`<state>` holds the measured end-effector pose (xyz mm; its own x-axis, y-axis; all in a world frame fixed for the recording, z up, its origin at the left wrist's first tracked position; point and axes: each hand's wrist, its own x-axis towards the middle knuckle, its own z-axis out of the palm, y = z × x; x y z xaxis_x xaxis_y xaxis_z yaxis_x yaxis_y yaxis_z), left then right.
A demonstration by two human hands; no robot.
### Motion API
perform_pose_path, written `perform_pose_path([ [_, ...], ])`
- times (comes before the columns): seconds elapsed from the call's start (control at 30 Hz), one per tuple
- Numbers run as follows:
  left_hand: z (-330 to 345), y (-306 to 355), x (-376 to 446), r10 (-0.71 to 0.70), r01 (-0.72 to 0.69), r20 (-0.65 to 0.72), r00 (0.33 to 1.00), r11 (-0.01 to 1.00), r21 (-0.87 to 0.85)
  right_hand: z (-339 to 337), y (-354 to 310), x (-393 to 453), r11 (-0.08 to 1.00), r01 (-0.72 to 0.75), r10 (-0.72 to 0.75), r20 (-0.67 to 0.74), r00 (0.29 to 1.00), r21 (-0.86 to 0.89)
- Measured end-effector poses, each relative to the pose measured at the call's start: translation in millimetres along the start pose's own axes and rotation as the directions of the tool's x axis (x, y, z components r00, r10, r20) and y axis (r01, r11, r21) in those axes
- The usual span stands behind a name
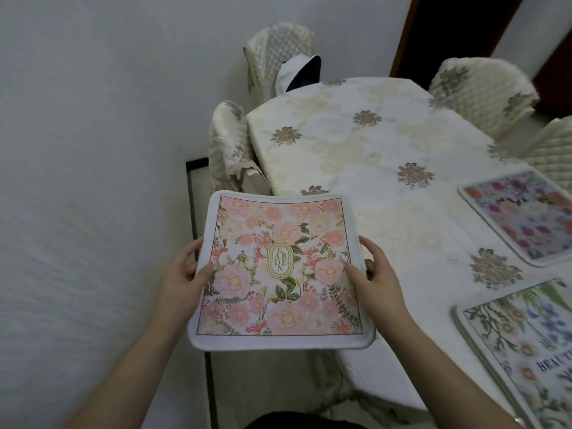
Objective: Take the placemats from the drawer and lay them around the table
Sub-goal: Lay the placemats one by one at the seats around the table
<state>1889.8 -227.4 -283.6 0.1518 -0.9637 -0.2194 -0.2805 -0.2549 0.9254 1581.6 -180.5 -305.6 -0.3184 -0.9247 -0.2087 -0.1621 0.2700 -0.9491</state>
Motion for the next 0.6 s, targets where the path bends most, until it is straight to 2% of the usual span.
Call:
perform_pose_path([
  [0.3, 57.4, 26.4, 88.7, 0.073, -0.081, 0.293, 0.953, 0.997, 0.014, -14.0, 9.1, 11.9, 0.995, -0.078, 0.092, -0.267, 0.959, 0.061],
  [0.43, 79.7, 38.0, 136.4, 0.105, -0.126, 0.454, 0.885, 0.992, 0.016, -2.7, 8.8, 16.1, 0.991, -0.104, 0.128, -0.405, 0.905, 0.081],
  [0.6, 96.5, 54.0, 191.6, 0.146, -0.189, 0.61, 0.779, 0.982, 0.006, 24.8, 10.6, 17.8, 0.982, -0.124, 0.184, -0.578, 0.795, 0.142],
])
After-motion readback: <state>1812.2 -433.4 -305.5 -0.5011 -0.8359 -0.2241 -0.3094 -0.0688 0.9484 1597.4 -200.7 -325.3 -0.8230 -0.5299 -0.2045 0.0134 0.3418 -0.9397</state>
